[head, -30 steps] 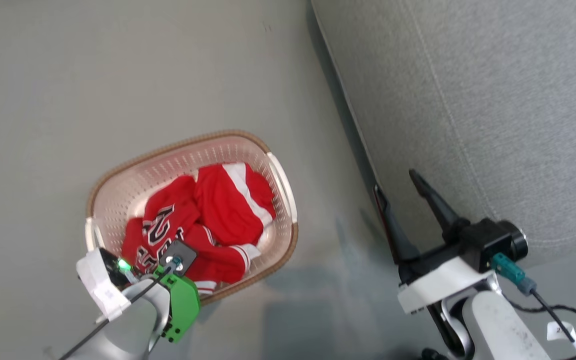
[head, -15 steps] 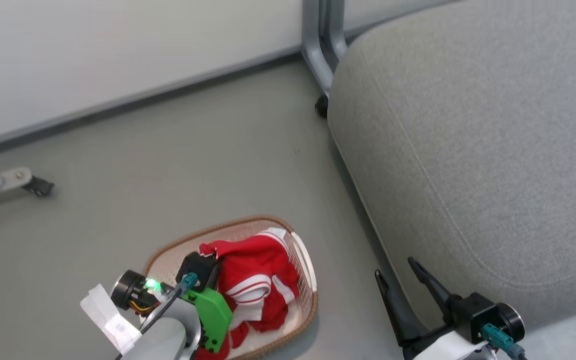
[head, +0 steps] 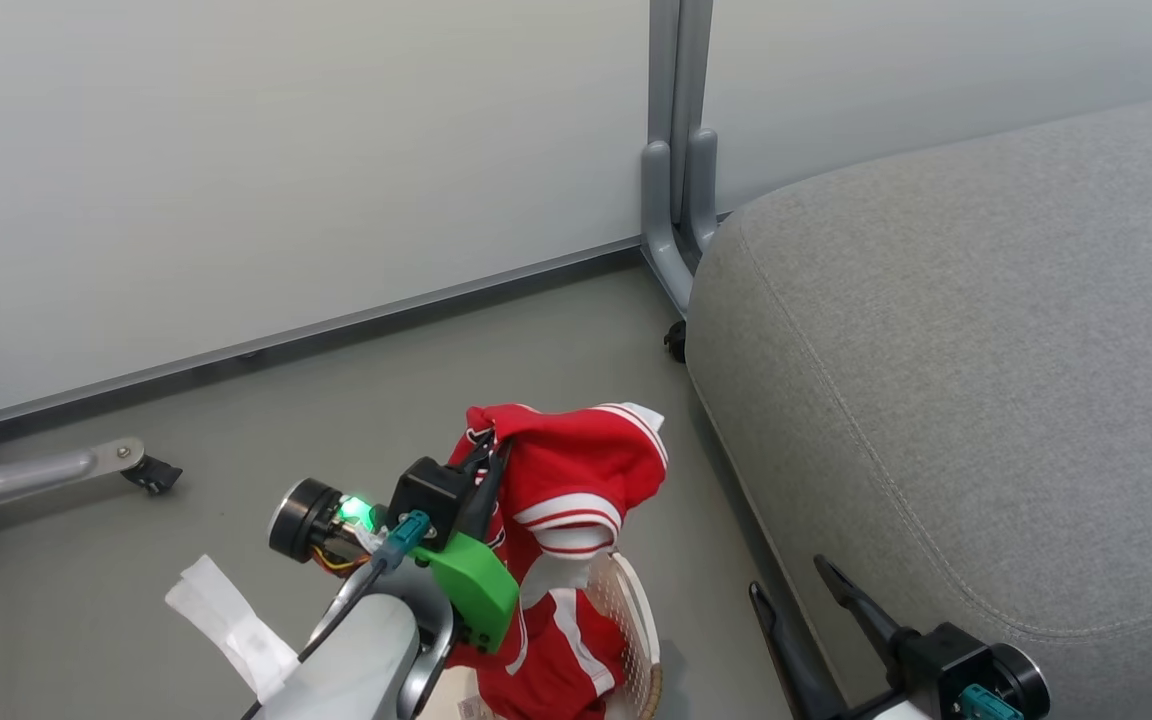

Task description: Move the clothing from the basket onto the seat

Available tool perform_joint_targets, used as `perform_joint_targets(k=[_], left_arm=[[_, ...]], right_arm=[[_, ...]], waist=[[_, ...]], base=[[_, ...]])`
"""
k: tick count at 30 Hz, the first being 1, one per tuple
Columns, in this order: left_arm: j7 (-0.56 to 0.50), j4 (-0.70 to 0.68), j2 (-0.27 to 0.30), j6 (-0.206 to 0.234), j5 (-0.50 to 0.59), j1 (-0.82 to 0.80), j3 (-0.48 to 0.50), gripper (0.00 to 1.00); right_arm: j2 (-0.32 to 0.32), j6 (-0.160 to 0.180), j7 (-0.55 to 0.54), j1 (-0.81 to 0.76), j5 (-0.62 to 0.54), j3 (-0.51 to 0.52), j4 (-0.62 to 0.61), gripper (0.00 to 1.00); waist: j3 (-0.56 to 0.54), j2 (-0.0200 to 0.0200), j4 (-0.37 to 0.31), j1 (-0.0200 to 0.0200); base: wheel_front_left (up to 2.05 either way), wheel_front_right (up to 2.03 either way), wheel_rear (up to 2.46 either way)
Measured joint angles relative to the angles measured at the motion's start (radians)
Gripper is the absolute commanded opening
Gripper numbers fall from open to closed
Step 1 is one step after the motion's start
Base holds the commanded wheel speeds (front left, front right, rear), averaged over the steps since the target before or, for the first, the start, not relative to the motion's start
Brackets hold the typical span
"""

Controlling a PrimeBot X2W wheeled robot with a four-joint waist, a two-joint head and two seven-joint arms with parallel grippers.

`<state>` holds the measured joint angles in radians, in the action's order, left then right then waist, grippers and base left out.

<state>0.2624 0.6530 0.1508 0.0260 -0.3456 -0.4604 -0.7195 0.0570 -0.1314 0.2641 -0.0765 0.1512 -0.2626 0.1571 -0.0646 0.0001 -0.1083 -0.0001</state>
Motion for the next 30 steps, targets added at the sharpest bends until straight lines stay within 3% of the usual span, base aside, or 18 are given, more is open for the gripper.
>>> perform_joint_targets(k=[8, 19, 27, 30], left_arm=[[-0.009, -0.098, -0.02, -0.008, 0.002, -0.001, -0.027, 0.0], [-0.06, -0.253, -0.019, -0.026, 0.042, -0.005, -0.104, 0.0], [-0.093, -0.34, -0.023, -0.048, 0.05, -0.002, -0.159, 0.0], [-0.102, -0.364, -0.026, -0.052, 0.051, -0.002, -0.171, 0.0]], right_arm=[[0.016, 0.0, 0.0, 0.006, 0.006, -0.047, -0.01, 1.0], [0.071, 0.0, 0.0, 0.142, -0.018, -0.076, -0.095, 1.0], [0.134, 0.0, 0.0, 0.209, 0.012, -0.114, 0.025, 1.0], [0.151, 0.0, 0.0, 0.21, 0.073, -0.159, 0.086, 1.0]], waist=[[-0.012, 0.0, 0.02, 0.0], [0.011, 0.0, 0.024, 0.0], [0.019, 0.0, 0.034, 0.0], [0.021, 0.0, 0.046, 0.0]], base=[[0.0, 0.0, 0.0], [0.0, 0.0, 0.0], [0.0, 0.0, 0.0], [0.0, 0.0, 0.0]])
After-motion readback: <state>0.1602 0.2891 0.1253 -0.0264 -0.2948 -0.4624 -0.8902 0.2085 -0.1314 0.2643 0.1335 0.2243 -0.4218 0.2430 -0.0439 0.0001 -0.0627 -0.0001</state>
